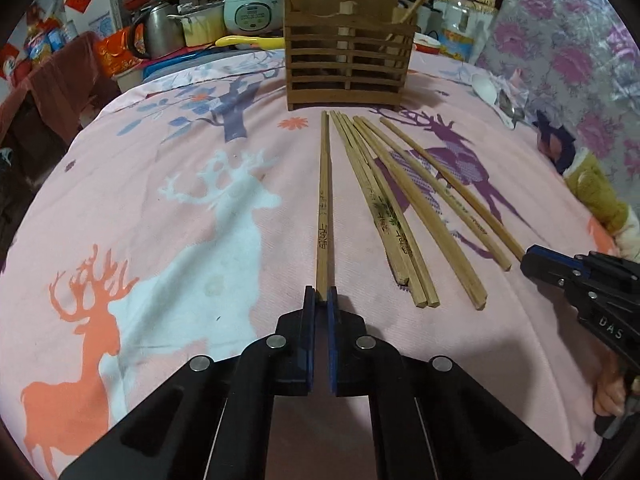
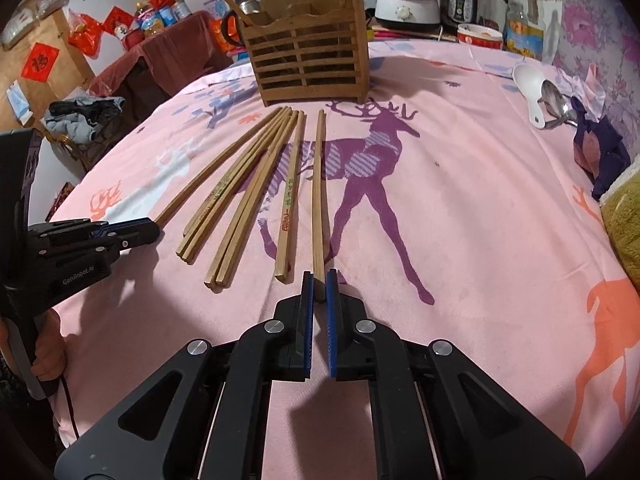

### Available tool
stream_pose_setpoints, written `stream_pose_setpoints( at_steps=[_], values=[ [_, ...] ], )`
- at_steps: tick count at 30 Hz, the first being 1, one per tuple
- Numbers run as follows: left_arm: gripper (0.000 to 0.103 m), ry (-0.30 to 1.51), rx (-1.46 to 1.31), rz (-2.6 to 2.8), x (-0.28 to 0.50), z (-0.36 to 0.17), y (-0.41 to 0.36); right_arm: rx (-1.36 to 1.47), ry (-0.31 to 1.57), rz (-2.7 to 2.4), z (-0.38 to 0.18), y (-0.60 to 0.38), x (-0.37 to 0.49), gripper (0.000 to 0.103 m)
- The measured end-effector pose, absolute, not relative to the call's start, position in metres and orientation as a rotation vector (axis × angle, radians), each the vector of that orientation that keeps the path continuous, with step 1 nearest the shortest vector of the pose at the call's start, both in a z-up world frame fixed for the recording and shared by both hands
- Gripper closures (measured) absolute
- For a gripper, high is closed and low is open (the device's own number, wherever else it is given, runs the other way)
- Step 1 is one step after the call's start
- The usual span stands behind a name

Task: Organize utensils
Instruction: 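Raise the left tool's chopstick into the holder while the right tool inserts its own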

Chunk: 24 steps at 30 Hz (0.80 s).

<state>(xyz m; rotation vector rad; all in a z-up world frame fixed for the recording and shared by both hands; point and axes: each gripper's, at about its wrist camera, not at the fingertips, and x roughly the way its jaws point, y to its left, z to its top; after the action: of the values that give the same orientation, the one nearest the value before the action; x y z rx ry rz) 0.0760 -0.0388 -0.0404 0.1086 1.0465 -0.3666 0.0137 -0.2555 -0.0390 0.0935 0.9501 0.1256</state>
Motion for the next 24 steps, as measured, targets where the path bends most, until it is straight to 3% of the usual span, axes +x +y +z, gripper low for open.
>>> stream_pose_setpoints(
  at_steps=[10, 24],
  values=[
    [0.097, 0.978, 0.042, -0.343, 0.071, -0.001, -0.028, 0.082, 0.787, 0.081, -0.002, -0.259, 0.003, 0.096],
    [0.097, 0.779, 0.089, -0.382, 0.093, 0.122, -0.056, 0.06, 0.587, 0.084, 0.109, -0.259, 0.029, 0.096]
  ],
)
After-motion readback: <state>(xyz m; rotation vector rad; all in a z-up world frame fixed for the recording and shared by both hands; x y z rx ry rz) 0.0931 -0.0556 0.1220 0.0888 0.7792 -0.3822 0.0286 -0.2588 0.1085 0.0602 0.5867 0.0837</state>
